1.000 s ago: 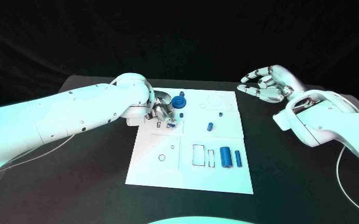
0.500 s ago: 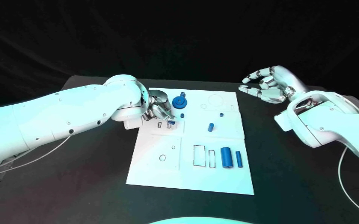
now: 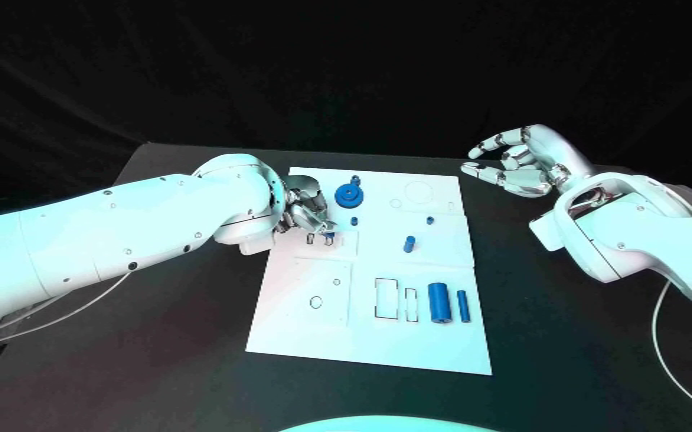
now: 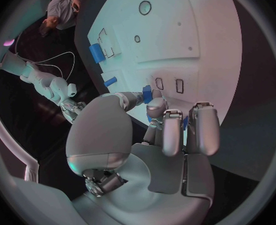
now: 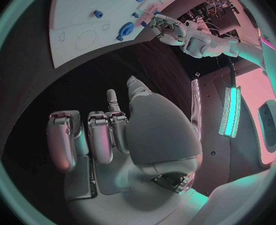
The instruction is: Assemble the parts on the task board
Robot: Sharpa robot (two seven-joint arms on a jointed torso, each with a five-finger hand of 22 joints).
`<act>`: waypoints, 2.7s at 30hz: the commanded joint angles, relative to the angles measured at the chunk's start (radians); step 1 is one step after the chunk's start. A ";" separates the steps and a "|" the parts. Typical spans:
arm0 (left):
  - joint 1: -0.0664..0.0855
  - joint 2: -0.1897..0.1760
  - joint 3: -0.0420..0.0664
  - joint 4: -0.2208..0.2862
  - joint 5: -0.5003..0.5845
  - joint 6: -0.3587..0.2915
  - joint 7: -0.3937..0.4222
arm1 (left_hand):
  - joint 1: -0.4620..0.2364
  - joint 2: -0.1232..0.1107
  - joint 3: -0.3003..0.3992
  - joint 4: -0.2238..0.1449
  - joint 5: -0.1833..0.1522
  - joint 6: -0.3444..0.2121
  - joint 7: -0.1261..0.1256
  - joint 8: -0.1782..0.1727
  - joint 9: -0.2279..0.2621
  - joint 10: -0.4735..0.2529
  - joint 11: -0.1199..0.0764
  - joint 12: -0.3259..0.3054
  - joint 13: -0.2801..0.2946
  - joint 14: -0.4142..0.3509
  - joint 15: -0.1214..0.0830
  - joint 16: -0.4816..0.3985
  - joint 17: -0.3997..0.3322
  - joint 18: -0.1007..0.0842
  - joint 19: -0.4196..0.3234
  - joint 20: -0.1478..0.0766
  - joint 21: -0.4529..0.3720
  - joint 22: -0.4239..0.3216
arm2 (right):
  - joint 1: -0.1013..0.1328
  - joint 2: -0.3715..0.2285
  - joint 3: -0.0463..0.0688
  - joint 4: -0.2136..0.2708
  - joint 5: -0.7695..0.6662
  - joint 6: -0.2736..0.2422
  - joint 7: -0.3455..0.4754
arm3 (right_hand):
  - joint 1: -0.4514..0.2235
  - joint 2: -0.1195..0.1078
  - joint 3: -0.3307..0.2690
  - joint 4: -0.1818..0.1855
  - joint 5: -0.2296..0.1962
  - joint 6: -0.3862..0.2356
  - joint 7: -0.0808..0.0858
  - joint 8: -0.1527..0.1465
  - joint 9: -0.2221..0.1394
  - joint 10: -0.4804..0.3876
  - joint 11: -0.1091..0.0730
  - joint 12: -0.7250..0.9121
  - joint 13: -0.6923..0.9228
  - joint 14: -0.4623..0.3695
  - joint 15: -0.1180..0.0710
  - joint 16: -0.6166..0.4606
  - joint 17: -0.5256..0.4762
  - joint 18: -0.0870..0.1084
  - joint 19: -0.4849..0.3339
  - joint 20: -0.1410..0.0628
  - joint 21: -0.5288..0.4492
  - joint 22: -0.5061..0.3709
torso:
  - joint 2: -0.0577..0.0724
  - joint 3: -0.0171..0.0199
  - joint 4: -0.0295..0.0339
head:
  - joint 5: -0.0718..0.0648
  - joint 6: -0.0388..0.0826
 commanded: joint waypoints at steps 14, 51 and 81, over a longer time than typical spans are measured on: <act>-0.020 0.019 -0.010 -0.017 -0.110 0.001 -0.001 | -0.028 -0.002 0.178 -0.168 -0.007 0.011 -0.010 0.013 0.010 0.019 -0.003 0.014 0.012 0.090 -0.009 0.008 0.207 -0.004 0.001 -0.008 0.001 0.001 | -0.001 0.004 0.000 -0.001 -0.004 0.009 0.002 | -0.007 -0.003 0.001 0.005 0.006 -0.006 -0.004 0.004 0.001 0.032 -0.007 -0.004 0.183 0.087 -0.006 -0.007 0.186 0.011 0.065 -0.007 -0.005 0.216 | 0.002 -0.0005 -0.0007 | -0.001 -0.008; -0.024 0.029 -0.011 -0.025 -0.139 0.061 -0.007 | -0.104 -0.015 0.108 -0.131 -0.026 0.029 -0.026 0.028 0.018 0.030 -0.015 0.036 0.025 0.092 -0.020 0.015 0.215 -0.005 0.005 -0.018 0.002 0.009 | -0.003 0.002 0.000 0.001 -0.002 0.009 0.005 | -0.013 0.000 0.001 0.007 0.010 -0.006 -0.005 0.007 0.003 0.030 -0.007 -0.006 0.181 0.086 -0.006 -0.008 0.183 0.012 0.063 -0.007 -0.008 0.214 | 0.002 -0.0004 0.0001 | -0.004 -0.015; -0.024 0.045 -0.012 -0.041 -0.148 0.084 -0.011 | -0.142 -0.009 -0.009 -0.071 -0.027 0.054 -0.033 0.037 0.018 0.043 -0.021 0.057 0.044 0.094 -0.025 0.019 0.221 -0.008 0.013 -0.024 0.005 0.021 | -0.003 -0.002 0.000 0.006 -0.002 0.007 0.005 | -0.017 0.000 0.000 0.007 0.011 -0.007 -0.005 0.009 0.004 0.028 -0.007 -0.008 0.179 0.086 -0.006 -0.009 0.180 0.013 0.062 -0.007 -0.012 0.212 | 0.001 0.0005 -0.0005 | -0.002 -0.019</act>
